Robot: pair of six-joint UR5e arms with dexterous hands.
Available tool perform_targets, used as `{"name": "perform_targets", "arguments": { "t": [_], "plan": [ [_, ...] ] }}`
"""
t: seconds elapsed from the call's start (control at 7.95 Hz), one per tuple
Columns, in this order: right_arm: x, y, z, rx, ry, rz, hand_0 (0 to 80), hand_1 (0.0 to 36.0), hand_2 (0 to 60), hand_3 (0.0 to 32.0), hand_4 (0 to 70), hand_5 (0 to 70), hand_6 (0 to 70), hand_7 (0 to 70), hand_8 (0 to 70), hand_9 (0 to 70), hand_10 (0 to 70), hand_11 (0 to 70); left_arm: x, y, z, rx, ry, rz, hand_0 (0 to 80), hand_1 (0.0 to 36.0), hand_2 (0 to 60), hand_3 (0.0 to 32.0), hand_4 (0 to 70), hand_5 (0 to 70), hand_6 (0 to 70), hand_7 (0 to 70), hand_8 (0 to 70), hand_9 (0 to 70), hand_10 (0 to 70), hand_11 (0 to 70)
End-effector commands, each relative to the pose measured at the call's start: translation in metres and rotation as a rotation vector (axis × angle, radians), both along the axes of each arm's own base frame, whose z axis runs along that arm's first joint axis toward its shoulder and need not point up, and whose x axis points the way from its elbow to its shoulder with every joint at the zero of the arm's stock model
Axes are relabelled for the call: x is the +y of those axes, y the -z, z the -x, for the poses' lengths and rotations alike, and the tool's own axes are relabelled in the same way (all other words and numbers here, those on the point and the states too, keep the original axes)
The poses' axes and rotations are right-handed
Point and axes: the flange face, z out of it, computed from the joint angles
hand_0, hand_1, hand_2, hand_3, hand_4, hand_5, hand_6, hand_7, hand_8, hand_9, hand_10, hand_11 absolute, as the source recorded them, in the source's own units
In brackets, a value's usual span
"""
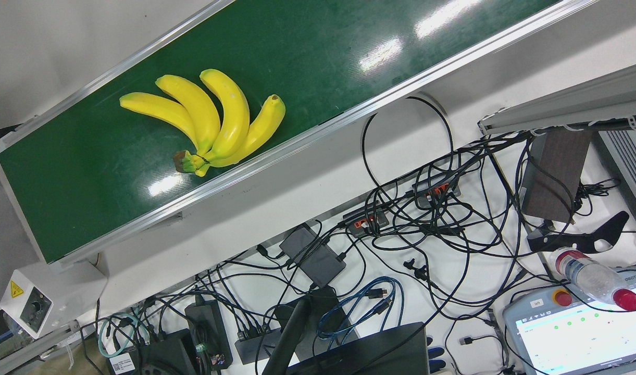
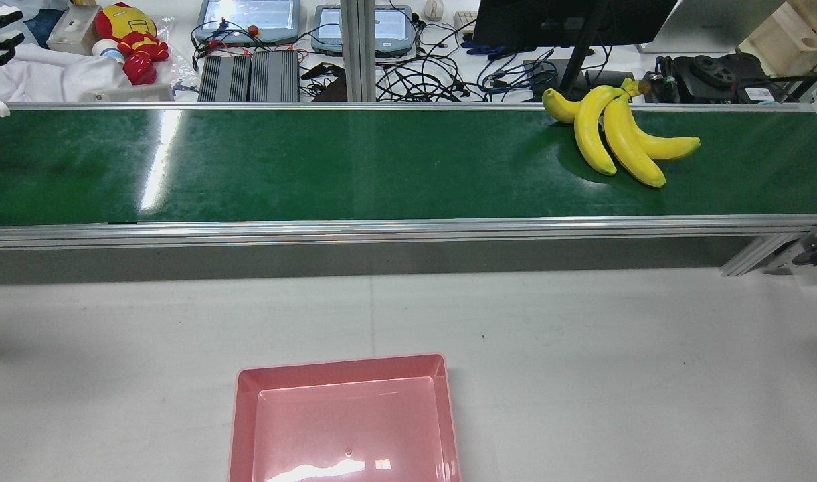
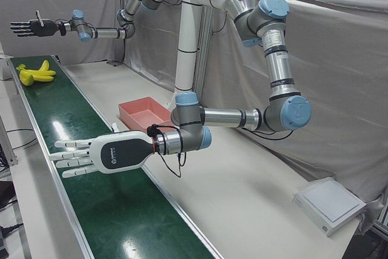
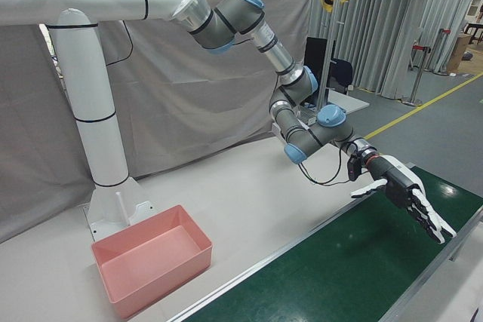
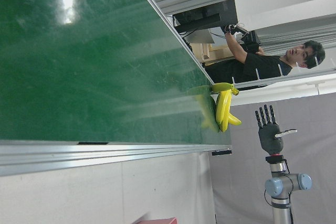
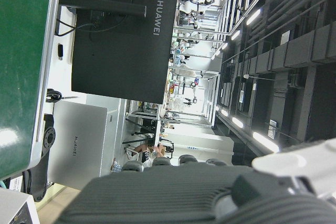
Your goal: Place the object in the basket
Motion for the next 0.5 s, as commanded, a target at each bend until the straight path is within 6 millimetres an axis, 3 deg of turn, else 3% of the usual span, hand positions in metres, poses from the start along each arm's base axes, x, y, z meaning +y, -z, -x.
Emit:
{"name": "perform_targets", "arguments": {
  "t": [0.0,0.38],
  "plan": [
    [-0.0005,0.0005,0.0,0.0,0.0,-0.001,0.0,0.0,0.0,0.0,0.0,0.0,0.0,0.0,0.0,0.0,0.0,0.0,0.0021,-0.0036,-0.0001,-0.004,-0.001,0.008,60.2,14.5,0.0,3.0,15.3,9.0,1.7,5.4,9.7,8.4,3.0,6.4],
    [0.0003,-0.0002,0.0,0.0,0.0,0.0,0.0,0.0,0.0,0.0,0.0,0.0,0.0,0.0,0.0,0.0,0.0,0.0,0.0018,-0.0025,0.0026,-0.002,0.003,0.01,60.9,14.7,0.0,4.8,14.4,8.3,1.4,5.2,9.3,8.3,3.1,6.6]
  ]
}}
